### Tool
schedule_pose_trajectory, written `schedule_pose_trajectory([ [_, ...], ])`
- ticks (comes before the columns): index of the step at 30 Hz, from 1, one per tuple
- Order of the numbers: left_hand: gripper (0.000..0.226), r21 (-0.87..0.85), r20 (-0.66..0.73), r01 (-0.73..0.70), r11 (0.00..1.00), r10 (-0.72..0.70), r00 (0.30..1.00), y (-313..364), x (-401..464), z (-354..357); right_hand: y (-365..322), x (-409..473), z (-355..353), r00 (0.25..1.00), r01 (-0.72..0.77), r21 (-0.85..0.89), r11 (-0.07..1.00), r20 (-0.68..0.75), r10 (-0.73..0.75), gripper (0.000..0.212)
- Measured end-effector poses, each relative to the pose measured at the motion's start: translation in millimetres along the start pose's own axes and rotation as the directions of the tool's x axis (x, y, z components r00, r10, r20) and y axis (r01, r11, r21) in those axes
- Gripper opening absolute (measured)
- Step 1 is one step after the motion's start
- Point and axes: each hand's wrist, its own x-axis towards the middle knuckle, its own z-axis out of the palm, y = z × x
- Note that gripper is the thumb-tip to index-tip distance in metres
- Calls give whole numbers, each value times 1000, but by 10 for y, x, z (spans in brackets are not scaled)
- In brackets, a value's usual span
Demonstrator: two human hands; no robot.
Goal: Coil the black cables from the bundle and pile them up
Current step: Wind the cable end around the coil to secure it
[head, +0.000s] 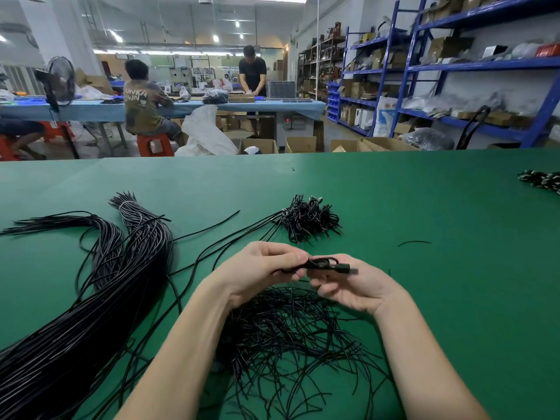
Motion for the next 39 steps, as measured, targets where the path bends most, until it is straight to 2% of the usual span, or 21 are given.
schedule_pose_trajectory([
  [2,16,134,5,0,991,-1,1000,39,-33,-11,-46,-17,2,999,7,-222,975,-41,-16,14],
  [4,7,331,-25,-14,944,24,999,95,-54,-10,-94,-40,6,992,-7,-348,937,-122,-38,13],
  [6,4,612,-78,-12,791,76,994,128,-50,15,-130,-62,40,972,-24,-484,875,-216,-92,6],
  [8,4,786,-144,4,618,176,974,115,-17,86,-181,-59,105,911,-61,-726,685,-321,-258,10],
  [9,4,819,-181,12,574,237,955,102,2,135,-206,-39,140,867,-68,-821,567,-330,-373,13],
  [11,4,831,-261,25,556,350,899,77,45,219,-241,19,252,775,-63,-935,350,-267,-572,21],
  [13,6,801,-349,29,598,427,835,55,81,276,-225,80,357,685,-79,-969,236,-225,-693,22],
  [14,8,787,-386,31,616,452,804,48,88,294,-205,111,398,651,-75,-972,222,-216,-728,21],
  [17,12,751,-444,10,661,493,748,15,91,331,-136,158,445,590,14,-957,290,-226,-775,18],
  [19,12,680,-490,-12,733,467,736,6,93,295,-115,170,447,573,91,-939,333,-224,-788,17],
  [22,8,472,-542,-50,880,335,771,31,102,208,-95,171,422,551,180,-929,322,-176,-816,16],
  [24,7,320,-539,-70,945,243,806,43,98,176,-73,154,399,554,257,-914,314,-127,-823,18],
  [27,2,137,-531,-46,990,113,840,60,84,120,-45,123,388,587,327,-890,318,-73,-806,18],
  [30,15,-75,-463,-36,997,-2,887,61,89,68,-69,102,379,621,348,-876,333,-51,-782,19],
  [36,13,-211,-382,-10,977,-73,921,73,93,87,-78,71,333,640,375,-860,345,-29,-768,22],
  [39,7,-184,-360,13,983,-80,930,73,102,63,-82,65,309,662,365,-862,353,-26,-749,21],
])
